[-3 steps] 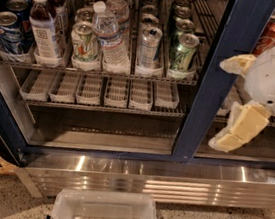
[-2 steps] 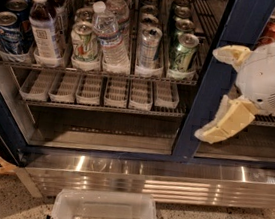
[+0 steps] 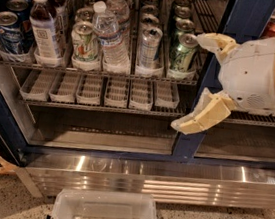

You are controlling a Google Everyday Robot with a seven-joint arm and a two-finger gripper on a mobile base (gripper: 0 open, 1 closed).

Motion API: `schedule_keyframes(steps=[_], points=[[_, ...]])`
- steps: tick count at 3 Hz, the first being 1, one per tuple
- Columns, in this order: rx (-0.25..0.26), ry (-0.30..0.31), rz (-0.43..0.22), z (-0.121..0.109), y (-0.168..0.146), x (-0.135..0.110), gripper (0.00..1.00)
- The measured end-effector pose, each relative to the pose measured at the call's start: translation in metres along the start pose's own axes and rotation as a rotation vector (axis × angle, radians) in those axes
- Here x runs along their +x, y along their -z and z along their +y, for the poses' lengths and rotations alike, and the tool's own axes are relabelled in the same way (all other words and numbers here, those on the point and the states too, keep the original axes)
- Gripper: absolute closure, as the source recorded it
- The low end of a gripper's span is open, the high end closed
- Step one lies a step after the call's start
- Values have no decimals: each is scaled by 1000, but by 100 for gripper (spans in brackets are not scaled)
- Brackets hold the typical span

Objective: Pick water bottle from top shelf of fridge

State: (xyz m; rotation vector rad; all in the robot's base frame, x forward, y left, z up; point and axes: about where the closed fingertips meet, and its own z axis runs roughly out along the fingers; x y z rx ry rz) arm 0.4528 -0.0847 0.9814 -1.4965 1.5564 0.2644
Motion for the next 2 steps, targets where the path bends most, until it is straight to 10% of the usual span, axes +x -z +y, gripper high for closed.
schedule_keyframes(steps=[2], points=[[-27,-49,-93,-35,-70,-32,0]])
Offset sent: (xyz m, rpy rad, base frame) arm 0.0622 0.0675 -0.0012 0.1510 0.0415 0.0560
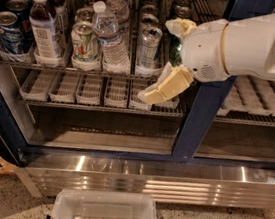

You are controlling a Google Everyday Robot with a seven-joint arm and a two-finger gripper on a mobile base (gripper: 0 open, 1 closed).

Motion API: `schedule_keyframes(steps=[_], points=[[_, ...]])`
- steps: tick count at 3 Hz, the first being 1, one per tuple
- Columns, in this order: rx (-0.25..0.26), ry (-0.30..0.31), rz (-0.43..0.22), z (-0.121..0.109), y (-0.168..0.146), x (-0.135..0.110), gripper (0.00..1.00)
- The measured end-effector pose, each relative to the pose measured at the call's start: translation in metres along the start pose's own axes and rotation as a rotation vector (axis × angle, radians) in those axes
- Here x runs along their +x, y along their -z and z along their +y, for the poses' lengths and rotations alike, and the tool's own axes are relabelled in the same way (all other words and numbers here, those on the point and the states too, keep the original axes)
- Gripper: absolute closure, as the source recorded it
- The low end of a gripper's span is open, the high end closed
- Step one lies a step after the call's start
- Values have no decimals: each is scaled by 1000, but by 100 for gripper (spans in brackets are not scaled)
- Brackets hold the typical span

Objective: Pick water bottle from top shelf of fridge

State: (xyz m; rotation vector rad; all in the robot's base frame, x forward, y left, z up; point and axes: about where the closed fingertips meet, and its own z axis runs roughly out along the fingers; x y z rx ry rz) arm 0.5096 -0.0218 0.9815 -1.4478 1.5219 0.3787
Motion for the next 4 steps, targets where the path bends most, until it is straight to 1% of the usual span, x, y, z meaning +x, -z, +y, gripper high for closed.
schedule_keyframes(steps=[1,2,3,4], points=[[0,0,0,0,0,0,0],[-19,8,-24,5,-7,-6,0],[-35,48,-120,-1,-32,-27,0],[-32,92,-196,-19,-55,-45,0]])
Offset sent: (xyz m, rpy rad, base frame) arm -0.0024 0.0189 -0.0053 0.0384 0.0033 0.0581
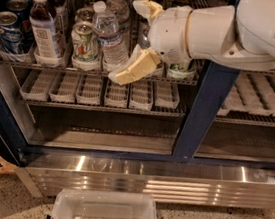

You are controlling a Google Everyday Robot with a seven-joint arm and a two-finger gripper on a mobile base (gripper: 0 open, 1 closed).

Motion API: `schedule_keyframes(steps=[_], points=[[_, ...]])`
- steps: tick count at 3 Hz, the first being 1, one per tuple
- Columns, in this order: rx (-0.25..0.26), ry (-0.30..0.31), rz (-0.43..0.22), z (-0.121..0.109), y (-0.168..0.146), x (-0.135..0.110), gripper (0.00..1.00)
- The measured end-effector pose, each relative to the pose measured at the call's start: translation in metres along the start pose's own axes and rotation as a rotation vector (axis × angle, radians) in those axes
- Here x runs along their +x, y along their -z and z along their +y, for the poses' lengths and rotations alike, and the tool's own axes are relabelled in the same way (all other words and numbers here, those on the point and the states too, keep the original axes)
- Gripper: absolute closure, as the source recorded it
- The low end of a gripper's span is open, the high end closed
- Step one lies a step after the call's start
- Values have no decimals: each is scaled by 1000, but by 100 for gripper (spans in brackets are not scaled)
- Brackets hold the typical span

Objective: Pick water bottle from top shelf of fridge

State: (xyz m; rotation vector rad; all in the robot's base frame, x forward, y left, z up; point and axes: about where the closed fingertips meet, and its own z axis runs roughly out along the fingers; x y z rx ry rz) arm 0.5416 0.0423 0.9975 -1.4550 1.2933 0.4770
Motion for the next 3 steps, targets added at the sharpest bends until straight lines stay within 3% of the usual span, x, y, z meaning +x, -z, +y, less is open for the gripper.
schedule_keyframes(steps=[1,3], points=[[-7,-2,-32,-15,-19,2,0],[-56,-71,-21,-19,-44,26,0]])
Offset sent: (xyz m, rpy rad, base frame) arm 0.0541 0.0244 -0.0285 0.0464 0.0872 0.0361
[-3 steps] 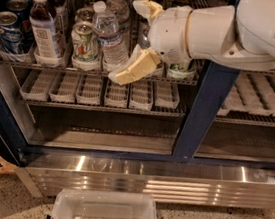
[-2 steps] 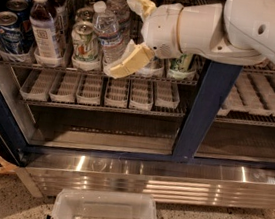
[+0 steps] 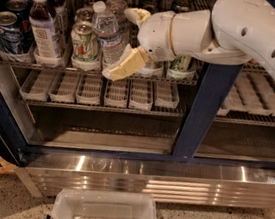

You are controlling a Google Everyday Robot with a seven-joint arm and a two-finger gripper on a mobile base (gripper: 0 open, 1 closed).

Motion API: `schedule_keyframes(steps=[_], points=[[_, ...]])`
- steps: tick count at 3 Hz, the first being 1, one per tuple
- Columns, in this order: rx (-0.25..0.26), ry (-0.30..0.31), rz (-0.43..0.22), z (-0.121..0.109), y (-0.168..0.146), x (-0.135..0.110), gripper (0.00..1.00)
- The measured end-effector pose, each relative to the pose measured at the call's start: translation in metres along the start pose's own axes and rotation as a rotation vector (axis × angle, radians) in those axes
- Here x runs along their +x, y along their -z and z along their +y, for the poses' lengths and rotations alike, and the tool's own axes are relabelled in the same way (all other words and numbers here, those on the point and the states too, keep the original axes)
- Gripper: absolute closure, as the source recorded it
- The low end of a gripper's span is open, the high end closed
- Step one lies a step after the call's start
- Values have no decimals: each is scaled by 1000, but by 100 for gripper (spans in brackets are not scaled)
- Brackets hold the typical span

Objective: Pick water bottle from top shelf of fridge

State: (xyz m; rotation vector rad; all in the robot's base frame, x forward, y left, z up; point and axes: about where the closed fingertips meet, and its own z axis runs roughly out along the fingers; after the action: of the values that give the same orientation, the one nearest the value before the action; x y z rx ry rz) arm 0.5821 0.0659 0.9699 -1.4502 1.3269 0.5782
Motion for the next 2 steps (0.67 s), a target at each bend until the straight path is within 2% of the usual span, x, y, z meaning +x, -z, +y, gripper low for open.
schedule_keyframes(steps=[1,2], points=[[-19,-27,22,-5,-11,12,0],[-35,-27,35,-16,-28,16,0]])
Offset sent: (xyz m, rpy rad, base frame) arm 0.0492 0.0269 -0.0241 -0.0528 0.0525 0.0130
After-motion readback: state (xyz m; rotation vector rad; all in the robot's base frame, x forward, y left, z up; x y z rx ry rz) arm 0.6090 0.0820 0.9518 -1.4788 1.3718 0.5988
